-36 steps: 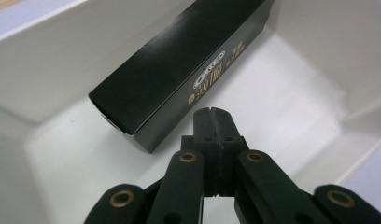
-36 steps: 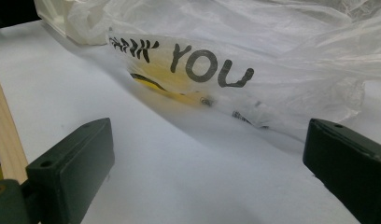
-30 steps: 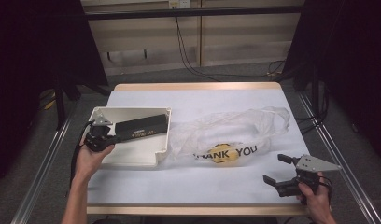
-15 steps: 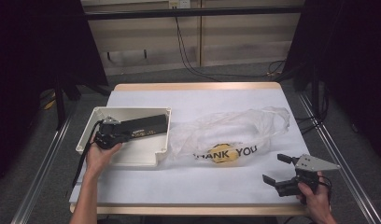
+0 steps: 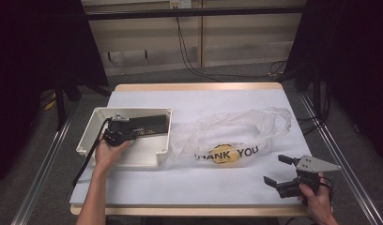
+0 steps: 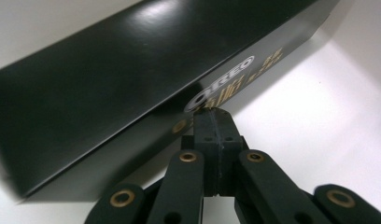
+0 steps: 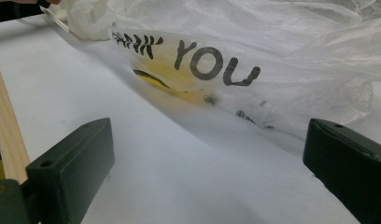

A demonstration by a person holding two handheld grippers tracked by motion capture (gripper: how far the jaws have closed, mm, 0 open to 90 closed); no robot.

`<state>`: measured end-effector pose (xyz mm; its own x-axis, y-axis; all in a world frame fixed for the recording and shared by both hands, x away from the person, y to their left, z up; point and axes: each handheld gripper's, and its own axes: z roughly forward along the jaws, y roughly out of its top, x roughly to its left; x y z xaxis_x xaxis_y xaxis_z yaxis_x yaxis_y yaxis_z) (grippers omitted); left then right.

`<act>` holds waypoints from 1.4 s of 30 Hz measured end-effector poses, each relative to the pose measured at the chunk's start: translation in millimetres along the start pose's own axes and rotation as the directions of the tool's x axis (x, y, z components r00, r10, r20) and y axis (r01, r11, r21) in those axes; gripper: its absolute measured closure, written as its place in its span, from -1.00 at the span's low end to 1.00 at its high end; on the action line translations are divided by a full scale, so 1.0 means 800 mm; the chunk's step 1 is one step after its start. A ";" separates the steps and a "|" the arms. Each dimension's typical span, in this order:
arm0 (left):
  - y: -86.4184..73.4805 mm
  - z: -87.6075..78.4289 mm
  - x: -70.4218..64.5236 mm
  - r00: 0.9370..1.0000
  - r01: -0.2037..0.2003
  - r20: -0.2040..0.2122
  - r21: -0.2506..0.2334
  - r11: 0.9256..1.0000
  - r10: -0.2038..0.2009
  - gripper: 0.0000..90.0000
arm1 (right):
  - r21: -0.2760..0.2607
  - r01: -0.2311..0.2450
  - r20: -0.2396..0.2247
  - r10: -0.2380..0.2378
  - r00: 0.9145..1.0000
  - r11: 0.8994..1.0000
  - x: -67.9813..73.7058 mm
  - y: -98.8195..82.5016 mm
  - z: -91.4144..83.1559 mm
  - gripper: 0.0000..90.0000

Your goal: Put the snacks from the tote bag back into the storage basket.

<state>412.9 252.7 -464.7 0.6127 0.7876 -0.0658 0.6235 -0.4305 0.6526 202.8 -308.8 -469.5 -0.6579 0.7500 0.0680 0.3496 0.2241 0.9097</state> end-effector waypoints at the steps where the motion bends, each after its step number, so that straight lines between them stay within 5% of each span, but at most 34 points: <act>1: 0.001 0.001 -0.001 1.000 -0.003 0.000 -0.005 1.000 0.003 1.00 | 0.000 0.000 0.000 0.000 1.000 1.000 0.000 0.000 0.000 -0.97; 18: 0.010 0.018 0.002 1.000 0.020 -0.010 -0.022 1.000 -0.020 1.00 | 0.003 0.000 0.001 0.000 1.000 1.000 0.000 -0.001 -0.002 -0.97; 27: 0.009 0.003 -0.007 1.000 -0.010 0.006 -0.043 0.999 0.010 0.88 | 0.000 0.000 0.002 0.000 1.000 1.000 0.001 0.000 -0.002 -0.97; 29: 0.009 -0.005 -0.008 0.999 -0.045 0.021 -0.050 0.998 0.046 0.72 | -0.003 0.000 0.003 0.000 1.000 1.000 0.001 -0.001 -0.003 -0.97; 31: 0.008 -0.018 -0.009 0.998 -0.067 -0.005 -0.043 0.997 0.067 0.61 | -0.003 0.002 0.002 -0.002 1.000 1.000 0.001 -0.001 -0.003 -0.97; 38: 0.002 -0.058 -0.009 0.991 -0.135 -0.008 -0.100 0.986 0.135 -0.27 | -0.002 -0.003 0.006 0.003 1.000 1.000 0.002 0.000 -0.002 -0.97; 42: -0.001 -0.082 0.000 0.994 -0.109 -0.015 -0.161 0.981 0.108 -0.80 | -0.002 0.002 0.008 -0.002 1.000 1.000 0.001 0.001 -0.001 -0.97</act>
<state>380.4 282.0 -416.2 0.6692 0.7429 0.0163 0.4667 -0.4373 0.7688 201.6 -308.4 -468.6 -0.6532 0.7545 0.0634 0.3475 0.2242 0.9105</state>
